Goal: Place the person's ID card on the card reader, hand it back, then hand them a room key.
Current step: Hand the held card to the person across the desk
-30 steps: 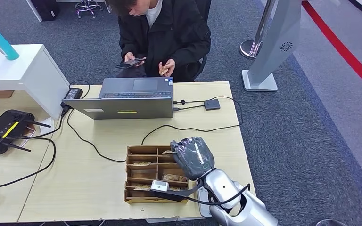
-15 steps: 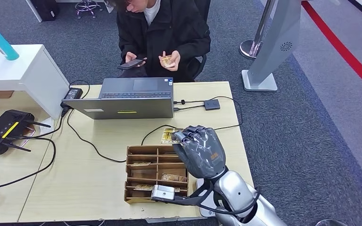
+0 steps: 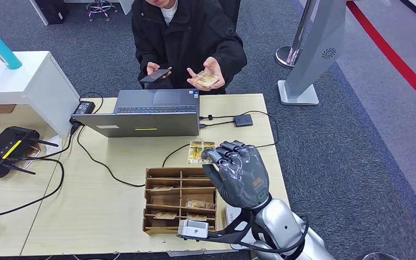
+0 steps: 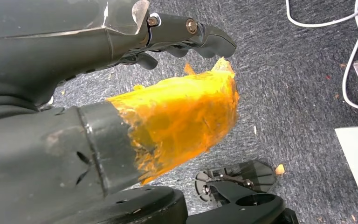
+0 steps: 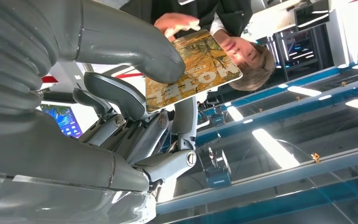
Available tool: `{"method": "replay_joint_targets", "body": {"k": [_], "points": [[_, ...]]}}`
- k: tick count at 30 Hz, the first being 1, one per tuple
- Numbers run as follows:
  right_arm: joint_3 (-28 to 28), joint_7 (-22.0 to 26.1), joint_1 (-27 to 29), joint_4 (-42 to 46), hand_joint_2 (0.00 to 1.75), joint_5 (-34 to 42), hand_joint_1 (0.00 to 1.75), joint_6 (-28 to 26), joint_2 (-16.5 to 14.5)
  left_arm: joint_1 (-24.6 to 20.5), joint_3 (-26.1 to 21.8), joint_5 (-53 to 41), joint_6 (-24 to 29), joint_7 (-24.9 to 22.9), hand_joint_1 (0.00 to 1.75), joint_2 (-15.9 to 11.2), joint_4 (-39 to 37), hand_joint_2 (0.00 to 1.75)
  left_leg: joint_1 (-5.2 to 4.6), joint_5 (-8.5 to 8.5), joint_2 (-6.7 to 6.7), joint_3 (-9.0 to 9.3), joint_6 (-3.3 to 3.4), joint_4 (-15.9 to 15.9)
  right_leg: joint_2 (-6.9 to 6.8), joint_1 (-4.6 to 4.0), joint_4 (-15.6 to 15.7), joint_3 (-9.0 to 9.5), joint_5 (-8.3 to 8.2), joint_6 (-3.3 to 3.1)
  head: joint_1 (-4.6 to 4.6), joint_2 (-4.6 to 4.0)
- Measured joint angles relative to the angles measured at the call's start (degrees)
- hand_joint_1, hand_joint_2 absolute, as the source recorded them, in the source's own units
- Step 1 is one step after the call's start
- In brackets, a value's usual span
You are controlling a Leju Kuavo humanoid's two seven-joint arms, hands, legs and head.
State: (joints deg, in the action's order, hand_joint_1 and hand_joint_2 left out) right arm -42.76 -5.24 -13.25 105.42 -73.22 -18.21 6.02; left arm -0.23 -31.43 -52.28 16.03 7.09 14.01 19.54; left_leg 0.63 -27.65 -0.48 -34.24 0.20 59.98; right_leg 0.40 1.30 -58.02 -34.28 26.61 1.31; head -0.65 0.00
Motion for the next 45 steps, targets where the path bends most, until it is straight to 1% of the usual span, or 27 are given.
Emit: {"method": "replay_joint_targets", "body": {"k": [8, 15, 22, 31, 32, 33, 36, 37, 40, 45], "points": [[0.93, 0.84, 0.12, 1.8, 1.75, 0.41, 1.75, -3.04, 0.45, -0.01, 0.0, -0.49, 0.17, 0.38, 0.0, -0.02, 0.0, 0.0, 0.0, 0.0, 0.0, 0.0, 0.0, 0.0, 0.0, 0.0, 0.0, 0.0, 0.0, 0.0, 0.0, 0.0], [2.74, 1.02, -1.44, 1.26, 1.75, 0.66, 1.75, -3.68, 0.43, -0.46, 0.03, -1.68, 0.17, 0.34, 0.0, 0.0, 0.0, 0.0, 0.0, 0.0, 0.0, 0.0, 0.0, 0.0, 0.0, 0.0, 0.0, 0.01, -0.01, 0.0, 0.01, 0.0], [4.97, -0.32, -4.25, -2.58, 1.75, -0.72, 1.75, -2.74, 0.14, -1.45, 0.83, -2.62, 0.09, -0.41, 0.0, 0.0, 0.0, 0.0, 0.0, 0.03, -0.01, 0.0, -0.04, 0.0, -0.01, 0.0, -0.01, 0.02, -0.02, -0.01, 0.0, 0.0], [7.39, -2.43, -7.15, -10.45, 1.75, -2.03, 1.75, -0.21, -1.25, -2.25, 2.66, -3.15, -0.19, -1.59, 0.0, -0.05, -0.01, 0.0, 0.0, 0.03, -0.03, 0.0, -0.04, 0.0, -0.01, 0.0, -0.02, 0.02, -0.02, -0.01, 0.01, 0.0], [7.56, -2.53, -7.43, -11.29, 1.75, -2.22, 1.72, -0.06, -1.38, -2.27, 2.87, -3.17, -0.2, -1.72, 0.0, -0.05, -0.01, 0.0, 0.0, 0.03, -0.03, 0.0, -0.04, 0.0, -0.01, 0.0, -0.02, 0.02, -0.02, -0.01, 0.01, 0.0], [7.69, -2.66, -7.66, -12.08, 1.75, -2.44, 1.35, 0.13, -1.5, -2.29, 3.07, -3.18, -0.2, -1.8, 0.0, -0.06, -0.01, 0.0, 0.0, 0.03, -0.02, 0.0, -0.04, 0.0, -0.01, 0.0, -0.02, 0.02, -0.02, -0.01, 0.01, 0.0], [7.99, -3.32, -8.09, -13.87, 1.75, -3.18, 0.07, 1.12, -1.87, -2.31, 3.41, -3.01, -0.24, -2.12, 0.0, -0.08, -0.01, 0.0, 0.0, 0.03, -0.03, 0.0, -0.04, 0.0, -0.02, 0.0, -0.02, 0.02, -0.02, -0.02, 0.0, 0.0], [8.05, -3.61, -8.22, -14.39, 1.31, -3.44, 0.0, 1.63, -1.98, -2.31, 3.51, -2.85, -0.26, -2.24, 0.0, -0.08, -0.01, 0.0, 0.0, 0.04, -0.02, 0.0, -0.04, 0.0, -0.01, 0.0, -0.02, 0.02, -0.02, -0.02, 0.01, 0.0], [8.11, -4.44, -8.44, -15.59, 0.0, -4.09, 0.0, 3.02, -2.27, -2.29, 4.06, -2.33, -0.31, -2.52, 0.0, -0.09, 0.0, 0.0, 0.0, 0.04, -0.02, 0.01, -0.04, 0.0, -0.01, 0.0, -0.02, 0.02, -0.03, -0.02, 0.01, 0.0], [8.11, -4.96, -8.47, -16.52, 0.0, -4.42, 0.0, 3.61, -2.65, -2.27, 4.38, -1.88, -0.38, -2.89, 0.0, -0.1, 0.0, 0.0, 0.0, 0.04, -0.03, 0.0, -0.05, 0.0, -0.01, 0.0, -0.03, 0.01, -0.03, -0.02, 0.01, 0.0]]}}
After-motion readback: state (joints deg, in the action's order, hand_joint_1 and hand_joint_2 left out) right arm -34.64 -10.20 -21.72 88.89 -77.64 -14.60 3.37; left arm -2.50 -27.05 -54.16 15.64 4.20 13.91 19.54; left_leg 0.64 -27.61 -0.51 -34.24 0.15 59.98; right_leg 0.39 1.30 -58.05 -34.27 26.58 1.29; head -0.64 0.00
